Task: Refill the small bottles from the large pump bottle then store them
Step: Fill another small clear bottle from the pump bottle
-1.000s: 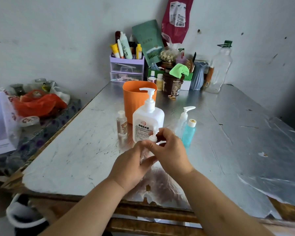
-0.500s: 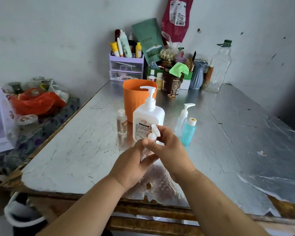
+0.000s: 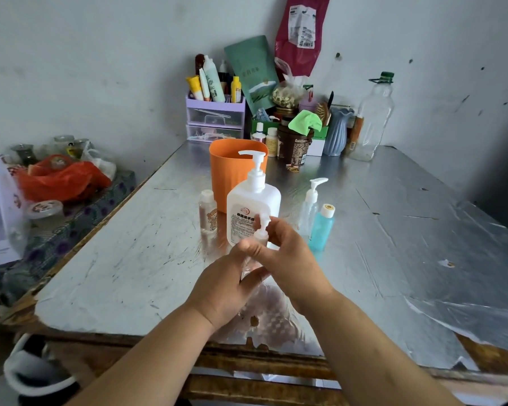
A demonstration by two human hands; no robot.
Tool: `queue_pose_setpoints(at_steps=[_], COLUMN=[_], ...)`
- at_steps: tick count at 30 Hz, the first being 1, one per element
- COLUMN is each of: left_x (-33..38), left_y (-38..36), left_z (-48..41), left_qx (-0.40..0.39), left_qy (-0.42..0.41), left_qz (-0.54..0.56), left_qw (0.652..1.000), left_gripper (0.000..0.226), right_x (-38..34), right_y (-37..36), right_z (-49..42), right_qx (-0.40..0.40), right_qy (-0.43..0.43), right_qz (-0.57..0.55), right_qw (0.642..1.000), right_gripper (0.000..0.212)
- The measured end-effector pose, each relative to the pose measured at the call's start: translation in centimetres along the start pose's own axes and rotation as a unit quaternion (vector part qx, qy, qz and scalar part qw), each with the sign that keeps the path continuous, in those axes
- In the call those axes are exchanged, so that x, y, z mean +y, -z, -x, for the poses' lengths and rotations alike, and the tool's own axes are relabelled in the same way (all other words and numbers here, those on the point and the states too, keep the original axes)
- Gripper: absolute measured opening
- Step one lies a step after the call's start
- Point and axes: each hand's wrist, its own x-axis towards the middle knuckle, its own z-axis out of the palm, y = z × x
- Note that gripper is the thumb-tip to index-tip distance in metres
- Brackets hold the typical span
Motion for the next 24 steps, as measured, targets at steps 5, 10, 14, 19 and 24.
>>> queue_pose_setpoints(at_steps=[5, 10, 14, 19, 24], left_x=[-0.2, -0.1, -0.2, -0.3, -0.2], left_y=[0.0, 0.2, 0.3, 0.2, 0.1], left_z=[-0.1, 0.0, 0.1, 0.2, 0.2], left_qx=[-0.004, 0.007, 0.015, 0.019, 0.02], left_qy=[0.019, 0.035, 0.027, 0.032, 0.039], left_qz=[-0.013, -0.011, 0.006, 0.003, 0.003], left_qw=[1.0, 0.999, 1.0, 0.999, 0.999], left_gripper=[0.051, 0.061, 0.064, 0.069, 0.063], right_x=[-0.8, -1.8, -1.5, 0.1, 1.2], right_y=[-0.1, 1.8, 4.2, 6.3, 8.8], right_z=[0.0, -0.2, -0.4, 0.4, 1.1], right_qx=[0.069, 0.129, 0.193, 0.226, 0.241], right_qy=[0.004, 0.034, -0.023, -0.103, -0.186], right_qz=[-0.069, -0.166, -0.244, -0.235, -0.087], right_qw=[0.995, 0.977, 0.95, 0.94, 0.949], right_gripper=[0.02, 0.016, 0.014, 0.007, 0.017])
